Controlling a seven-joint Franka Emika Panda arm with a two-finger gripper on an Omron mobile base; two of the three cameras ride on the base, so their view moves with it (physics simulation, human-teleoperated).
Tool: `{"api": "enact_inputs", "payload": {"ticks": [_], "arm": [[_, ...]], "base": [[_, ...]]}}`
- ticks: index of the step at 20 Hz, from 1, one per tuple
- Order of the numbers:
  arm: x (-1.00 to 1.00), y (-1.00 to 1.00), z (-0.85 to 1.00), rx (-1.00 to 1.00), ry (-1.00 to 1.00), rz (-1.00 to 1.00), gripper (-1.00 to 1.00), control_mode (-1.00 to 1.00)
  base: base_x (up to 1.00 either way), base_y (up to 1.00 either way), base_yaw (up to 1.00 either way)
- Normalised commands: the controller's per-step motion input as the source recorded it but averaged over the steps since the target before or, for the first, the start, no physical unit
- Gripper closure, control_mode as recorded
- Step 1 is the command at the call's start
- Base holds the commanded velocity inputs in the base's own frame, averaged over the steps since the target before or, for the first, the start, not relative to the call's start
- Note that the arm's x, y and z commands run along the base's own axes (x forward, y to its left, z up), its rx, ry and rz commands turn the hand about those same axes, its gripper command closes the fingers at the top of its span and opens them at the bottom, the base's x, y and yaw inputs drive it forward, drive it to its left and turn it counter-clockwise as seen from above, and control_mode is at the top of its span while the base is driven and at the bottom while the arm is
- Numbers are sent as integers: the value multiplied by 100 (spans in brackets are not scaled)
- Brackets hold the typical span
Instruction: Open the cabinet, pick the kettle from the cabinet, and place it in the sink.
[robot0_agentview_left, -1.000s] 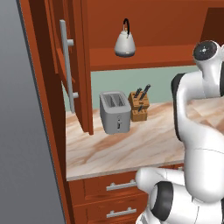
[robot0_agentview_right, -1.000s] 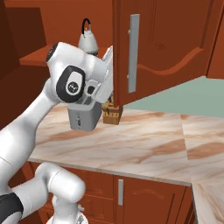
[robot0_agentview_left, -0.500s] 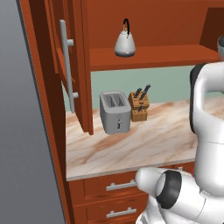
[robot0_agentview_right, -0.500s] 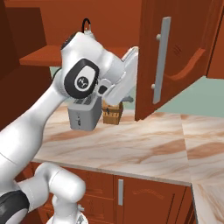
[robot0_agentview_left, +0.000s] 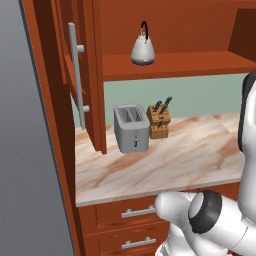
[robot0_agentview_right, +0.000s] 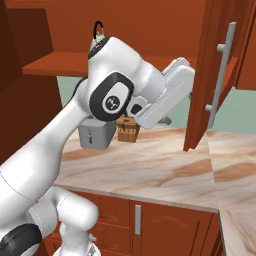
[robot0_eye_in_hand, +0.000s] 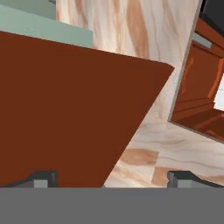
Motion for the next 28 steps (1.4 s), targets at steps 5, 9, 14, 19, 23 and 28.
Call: {"api": "enact_inputs", "payload": {"ticks": [5,9,14,19,23,28], "arm": [[-23,-19,-1,-2,-2,2,-100,-100],[-4,28,-1,-8,0,10,-100,-100],[0,59,3,-22,4,16,-100,-100],[-3,60,6,-25,12,28,-100,-100],[-12,54,8,-28,18,39,-100,-100],[-13,52,13,-26,26,42,-100,-100]], "base": [[0,0,0],[0,0,0],[0,0,0],[0,0,0],[0,0,0],[0,0,0]]}}
